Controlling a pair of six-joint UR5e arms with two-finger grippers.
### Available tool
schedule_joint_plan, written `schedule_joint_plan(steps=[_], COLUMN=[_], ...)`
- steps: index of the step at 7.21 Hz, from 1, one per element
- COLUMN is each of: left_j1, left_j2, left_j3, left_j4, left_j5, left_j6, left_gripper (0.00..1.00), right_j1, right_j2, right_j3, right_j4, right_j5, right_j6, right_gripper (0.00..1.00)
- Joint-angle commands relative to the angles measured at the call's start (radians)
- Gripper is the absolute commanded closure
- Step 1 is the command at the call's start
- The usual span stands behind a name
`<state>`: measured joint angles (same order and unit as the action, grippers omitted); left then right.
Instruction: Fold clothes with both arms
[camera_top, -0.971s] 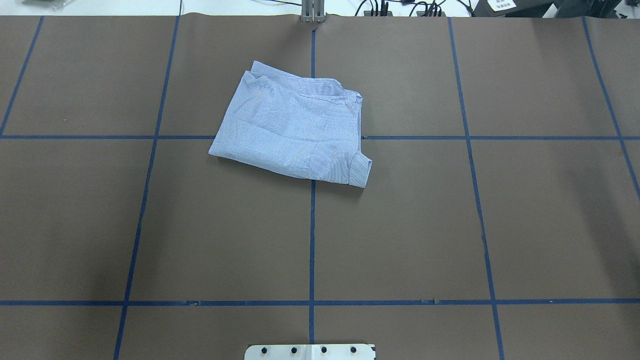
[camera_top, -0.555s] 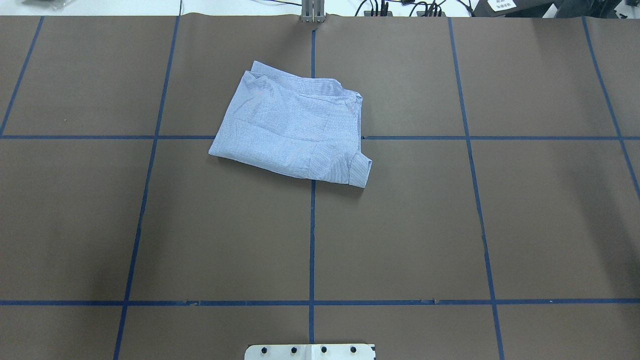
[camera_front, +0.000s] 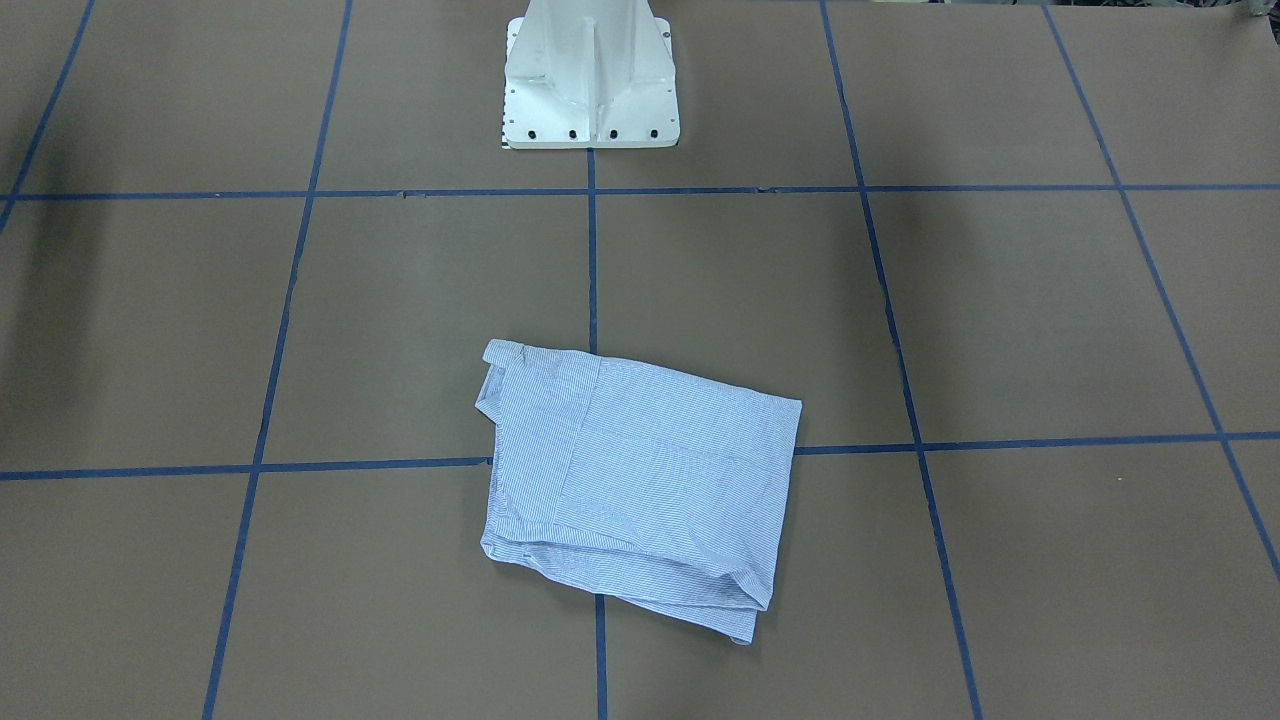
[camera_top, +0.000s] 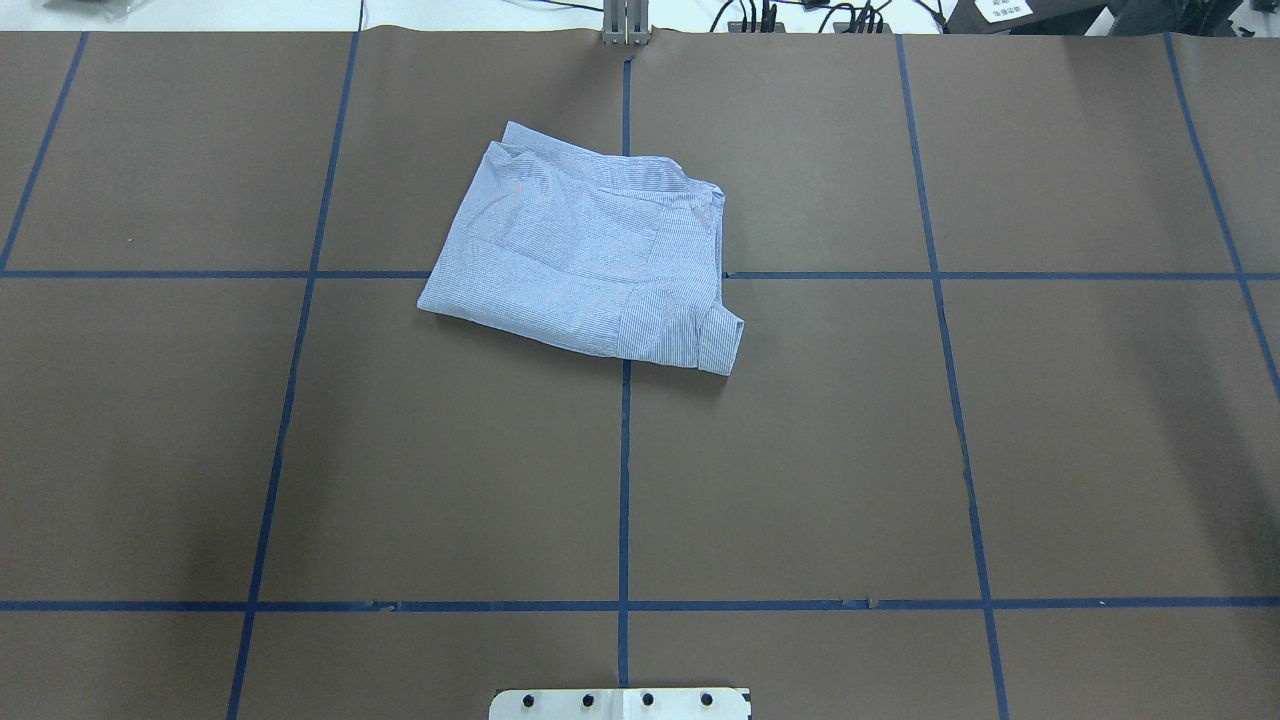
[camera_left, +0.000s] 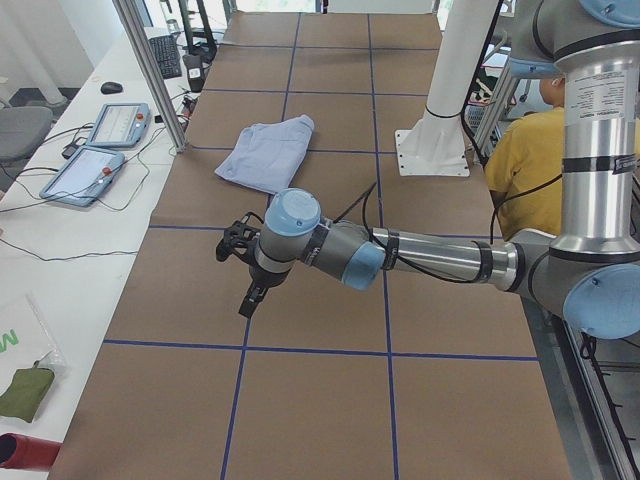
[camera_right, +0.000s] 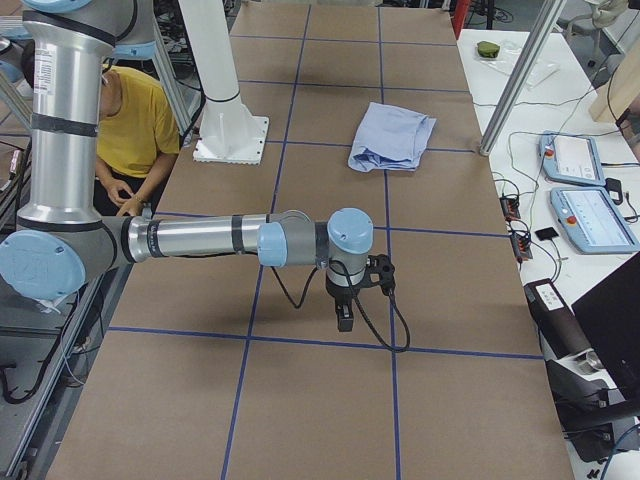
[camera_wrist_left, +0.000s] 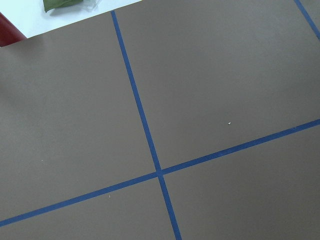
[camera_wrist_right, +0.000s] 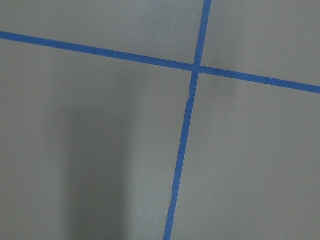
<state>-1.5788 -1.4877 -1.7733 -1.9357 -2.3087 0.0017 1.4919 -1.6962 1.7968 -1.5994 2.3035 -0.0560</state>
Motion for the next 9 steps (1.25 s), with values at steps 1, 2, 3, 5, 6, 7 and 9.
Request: schedule_joint_plan(steps=[1,2,3,5,6,7,9], left_j1=[0.0,0.0,0.002,0.003,0.003,0.003,0.005], left_j2=[-0.002,-0.002,-0.003,-0.003,-0.003,-0.003,-0.003], left_j3=[0.002,0.002,0.0,-0.005,0.0,-0.005,-0.012], left_j4=[-0.005,-0.005,-0.005,-0.005,-0.005,-0.006,-0.005], left_j5=[0.0,0.0,-0.001,-0.001,-0.001,-0.001,-0.001], left_j6=[-0.003,0.0,0.0,-0.003,0.0,0.0,-0.003], left_gripper=[0.01,0.01,0.01,0.01,0.01,0.01,0.01], right_j1=[0.001,0.001,0.001,0.001,0.001,0.001,-0.001], right_j2=[0.019,0.02,0.009,0.003,0.004,0.003,0.006], right_j3=[0.006,0.004,0.003,0.001,-0.004,0.004,-0.004], right_j4=[0.003,0.015,0.07,0.079,0.079,0.079,0.079], right_j5=[-0.006,-0.006,-0.007,-0.006,-0.006,-0.004,-0.006], right_j6=[-0.012,-0.01,-0.007,-0.011,-0.012,-0.012,-0.013], right_gripper=[0.0,0.0,0.0,0.0,0.0,0.0,0.0])
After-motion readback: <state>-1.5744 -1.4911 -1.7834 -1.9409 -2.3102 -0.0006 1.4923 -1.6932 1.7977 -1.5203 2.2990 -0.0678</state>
